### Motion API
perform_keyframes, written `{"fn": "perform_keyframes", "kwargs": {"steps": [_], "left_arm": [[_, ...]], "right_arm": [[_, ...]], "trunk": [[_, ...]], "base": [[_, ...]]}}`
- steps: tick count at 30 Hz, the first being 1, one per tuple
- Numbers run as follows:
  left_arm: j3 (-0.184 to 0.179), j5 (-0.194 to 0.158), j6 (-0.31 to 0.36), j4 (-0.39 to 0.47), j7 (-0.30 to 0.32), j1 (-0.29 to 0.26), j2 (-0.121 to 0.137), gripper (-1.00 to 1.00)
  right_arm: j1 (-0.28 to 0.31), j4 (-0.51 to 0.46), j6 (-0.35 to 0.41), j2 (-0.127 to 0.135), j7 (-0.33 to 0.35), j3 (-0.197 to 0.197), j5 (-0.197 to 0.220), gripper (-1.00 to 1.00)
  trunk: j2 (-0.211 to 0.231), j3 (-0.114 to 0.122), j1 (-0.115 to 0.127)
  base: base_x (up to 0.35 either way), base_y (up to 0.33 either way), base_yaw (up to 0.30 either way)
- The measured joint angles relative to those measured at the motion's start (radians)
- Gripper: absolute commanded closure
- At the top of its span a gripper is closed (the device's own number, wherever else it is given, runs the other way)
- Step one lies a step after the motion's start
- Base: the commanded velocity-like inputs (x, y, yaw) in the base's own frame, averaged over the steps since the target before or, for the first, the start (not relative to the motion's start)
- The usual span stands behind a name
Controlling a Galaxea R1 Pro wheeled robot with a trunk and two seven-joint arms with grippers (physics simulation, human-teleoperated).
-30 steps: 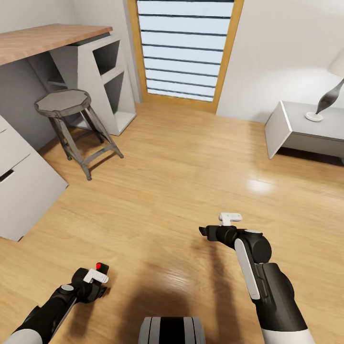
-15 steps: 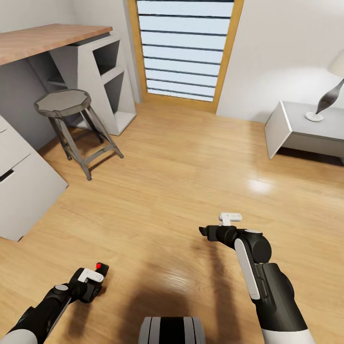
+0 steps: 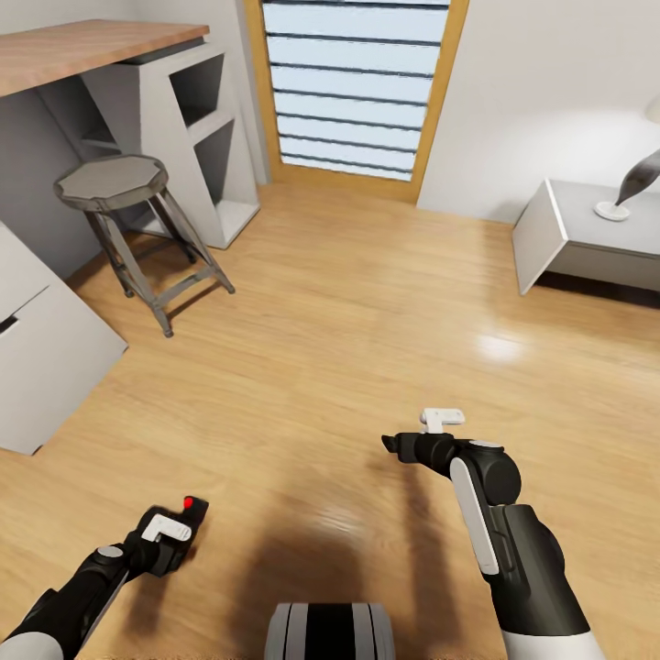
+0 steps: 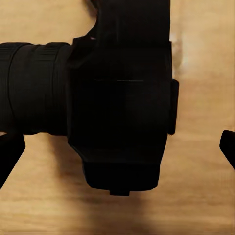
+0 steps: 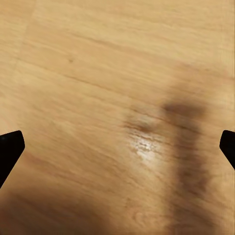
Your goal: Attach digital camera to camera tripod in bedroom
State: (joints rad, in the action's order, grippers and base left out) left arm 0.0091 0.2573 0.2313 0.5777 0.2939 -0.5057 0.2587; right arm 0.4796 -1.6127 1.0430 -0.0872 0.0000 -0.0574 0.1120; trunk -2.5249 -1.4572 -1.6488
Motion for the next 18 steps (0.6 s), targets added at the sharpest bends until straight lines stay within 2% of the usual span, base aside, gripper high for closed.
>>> {"fn": "perform_keyframes", "kwargs": {"steps": [6, 18], "left_arm": [[0.0, 0.0, 0.0, 0.0, 0.0, 0.0, 0.001, -1.0], [0.0, 0.001, -0.001, 0.0, 0.0, 0.001, 0.002, -1.0]], "right_arm": [[0.0, 0.0, 0.0, 0.0, 0.0, 0.0, 0.0, -1.0], [0.0, 0.0, 0.0, 0.0, 0.0, 0.0, 0.0, -1.0]], "trunk": [[-0.001, -0.023, -0.003], [-0.001, -0.023, -0.003]], "base": [[0.0, 0.0, 0.0], [0.0, 0.0, 0.0]]}}
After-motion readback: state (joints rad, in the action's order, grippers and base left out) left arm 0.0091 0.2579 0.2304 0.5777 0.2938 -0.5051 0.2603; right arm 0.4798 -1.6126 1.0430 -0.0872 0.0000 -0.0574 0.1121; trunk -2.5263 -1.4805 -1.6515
